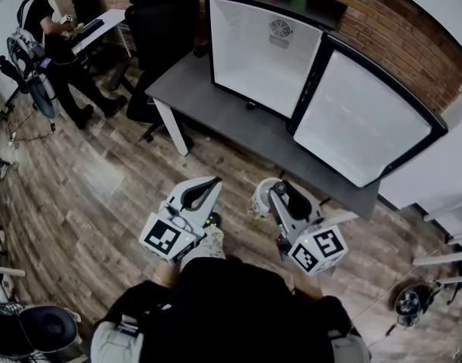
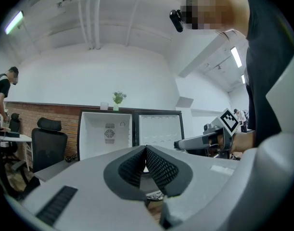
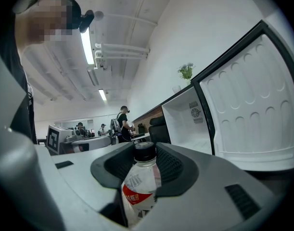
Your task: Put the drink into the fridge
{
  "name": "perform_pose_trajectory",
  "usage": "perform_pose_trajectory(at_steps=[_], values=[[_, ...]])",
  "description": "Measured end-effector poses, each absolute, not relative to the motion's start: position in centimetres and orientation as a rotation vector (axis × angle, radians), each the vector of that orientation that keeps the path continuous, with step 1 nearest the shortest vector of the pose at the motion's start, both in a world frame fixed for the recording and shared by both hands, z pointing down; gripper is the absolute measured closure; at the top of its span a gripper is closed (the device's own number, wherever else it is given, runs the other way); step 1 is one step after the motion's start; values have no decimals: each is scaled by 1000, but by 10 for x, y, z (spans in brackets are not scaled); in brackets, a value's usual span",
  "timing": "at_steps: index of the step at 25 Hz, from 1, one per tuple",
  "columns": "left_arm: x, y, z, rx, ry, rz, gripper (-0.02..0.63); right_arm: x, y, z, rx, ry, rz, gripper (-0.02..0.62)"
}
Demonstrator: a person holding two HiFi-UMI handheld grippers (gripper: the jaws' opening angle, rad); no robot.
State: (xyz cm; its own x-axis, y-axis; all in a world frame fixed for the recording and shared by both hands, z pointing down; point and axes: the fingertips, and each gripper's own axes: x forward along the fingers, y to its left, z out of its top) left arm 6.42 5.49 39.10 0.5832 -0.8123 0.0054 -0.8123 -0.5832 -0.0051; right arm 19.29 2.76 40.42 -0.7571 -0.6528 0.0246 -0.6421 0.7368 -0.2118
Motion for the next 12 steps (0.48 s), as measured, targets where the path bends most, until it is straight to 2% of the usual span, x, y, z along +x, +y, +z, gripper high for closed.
perform_pose_trajectory(at_steps=[12], values=[[76, -67, 373, -2889, 1145, 82, 609, 185, -60, 390, -1271, 2806, -264, 456]])
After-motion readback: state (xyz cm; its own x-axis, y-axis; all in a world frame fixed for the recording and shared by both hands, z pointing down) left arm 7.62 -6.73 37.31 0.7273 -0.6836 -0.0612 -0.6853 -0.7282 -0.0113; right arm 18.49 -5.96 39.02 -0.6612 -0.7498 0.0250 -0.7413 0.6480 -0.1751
